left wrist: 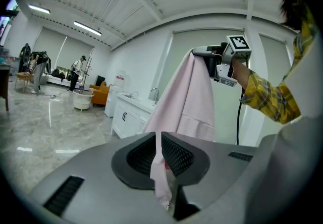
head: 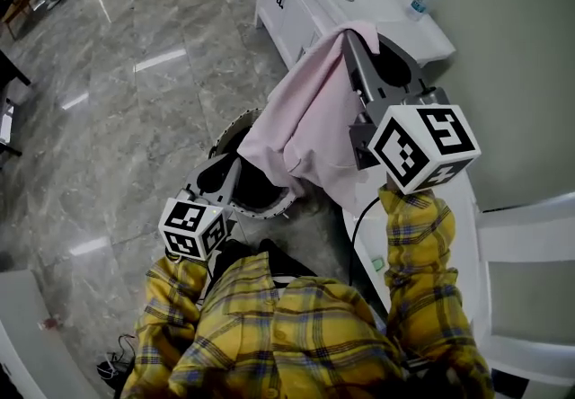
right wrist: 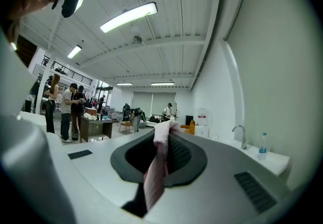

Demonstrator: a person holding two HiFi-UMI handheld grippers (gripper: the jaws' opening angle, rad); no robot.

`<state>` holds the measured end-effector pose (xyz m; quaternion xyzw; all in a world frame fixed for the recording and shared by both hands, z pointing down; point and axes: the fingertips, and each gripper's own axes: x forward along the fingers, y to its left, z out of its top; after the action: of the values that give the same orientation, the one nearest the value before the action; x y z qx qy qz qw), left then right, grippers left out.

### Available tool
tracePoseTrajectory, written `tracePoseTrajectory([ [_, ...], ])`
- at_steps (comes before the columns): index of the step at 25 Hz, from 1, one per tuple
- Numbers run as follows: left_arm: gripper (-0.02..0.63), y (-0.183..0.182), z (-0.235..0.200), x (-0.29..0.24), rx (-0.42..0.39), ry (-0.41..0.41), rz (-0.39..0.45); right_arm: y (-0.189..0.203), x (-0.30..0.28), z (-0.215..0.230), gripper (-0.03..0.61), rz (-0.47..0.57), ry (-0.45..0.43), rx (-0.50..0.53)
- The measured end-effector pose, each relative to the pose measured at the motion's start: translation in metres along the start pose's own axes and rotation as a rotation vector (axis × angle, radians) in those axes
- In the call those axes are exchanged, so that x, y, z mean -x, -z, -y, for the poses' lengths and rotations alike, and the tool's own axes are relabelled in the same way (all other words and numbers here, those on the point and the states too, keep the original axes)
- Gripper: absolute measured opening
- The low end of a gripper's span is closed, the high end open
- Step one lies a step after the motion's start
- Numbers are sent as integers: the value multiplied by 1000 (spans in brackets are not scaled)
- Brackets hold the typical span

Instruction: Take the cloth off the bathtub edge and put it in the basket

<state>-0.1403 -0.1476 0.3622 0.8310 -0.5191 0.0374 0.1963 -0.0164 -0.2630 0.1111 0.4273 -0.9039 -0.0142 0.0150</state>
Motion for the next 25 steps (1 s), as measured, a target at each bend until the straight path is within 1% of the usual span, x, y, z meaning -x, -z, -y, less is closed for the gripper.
tracePoseTrajectory([
  [6,25,-12,-16,17,11,-60,27,-25,-16,-25,48,49,-65,3],
  [10,25,-24,-27,23,18,-100,50,-20,-25,-36,48,49,-97,-4],
  [18,25,-23,-41,36,31,-150,45,39,-36,-63,48,-49,-151,-57],
  [25,24,-19,-40,41,30,-166,32,101,-29,-76,48,-147,-168,-104],
])
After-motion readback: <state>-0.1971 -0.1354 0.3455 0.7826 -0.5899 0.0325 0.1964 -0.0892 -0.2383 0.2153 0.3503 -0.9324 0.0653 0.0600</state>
